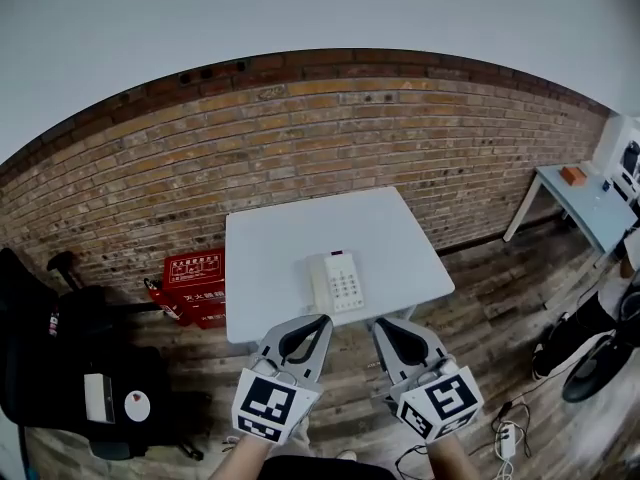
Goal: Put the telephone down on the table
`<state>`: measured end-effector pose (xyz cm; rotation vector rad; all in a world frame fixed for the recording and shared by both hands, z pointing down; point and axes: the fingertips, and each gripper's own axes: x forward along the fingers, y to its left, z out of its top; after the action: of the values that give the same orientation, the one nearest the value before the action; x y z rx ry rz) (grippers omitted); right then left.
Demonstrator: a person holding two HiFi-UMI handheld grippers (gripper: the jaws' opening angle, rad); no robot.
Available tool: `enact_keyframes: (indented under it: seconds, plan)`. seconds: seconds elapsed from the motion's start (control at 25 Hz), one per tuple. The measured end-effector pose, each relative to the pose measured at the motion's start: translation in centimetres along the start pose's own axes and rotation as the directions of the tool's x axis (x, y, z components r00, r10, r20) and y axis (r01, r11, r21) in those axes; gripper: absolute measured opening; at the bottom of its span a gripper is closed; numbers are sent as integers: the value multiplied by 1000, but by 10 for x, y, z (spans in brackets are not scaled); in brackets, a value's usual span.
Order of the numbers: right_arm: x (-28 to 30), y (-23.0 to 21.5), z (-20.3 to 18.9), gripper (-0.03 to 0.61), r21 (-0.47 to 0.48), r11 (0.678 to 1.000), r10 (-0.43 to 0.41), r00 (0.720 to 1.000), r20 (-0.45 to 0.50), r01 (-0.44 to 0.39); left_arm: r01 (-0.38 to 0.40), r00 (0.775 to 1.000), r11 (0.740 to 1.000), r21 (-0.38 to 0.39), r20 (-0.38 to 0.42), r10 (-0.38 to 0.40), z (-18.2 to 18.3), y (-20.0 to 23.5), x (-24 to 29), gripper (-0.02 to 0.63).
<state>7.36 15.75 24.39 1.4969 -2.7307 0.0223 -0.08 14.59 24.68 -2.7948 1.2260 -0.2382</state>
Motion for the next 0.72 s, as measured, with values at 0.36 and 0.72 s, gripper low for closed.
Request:
enact_keyframes:
  seconds: [0.36, 0.72]
  plan:
    - [-29, 0, 0, 12, 2, 1000, 7, 1000, 11, -7, -26, 1000, 1000, -4, -7, 26, -1, -26, -13, 8]
    - [-22, 16, 7, 12, -13, 1000, 23, 999, 31, -23, -29, 1000, 999, 20, 6, 29, 3, -21, -25, 8]
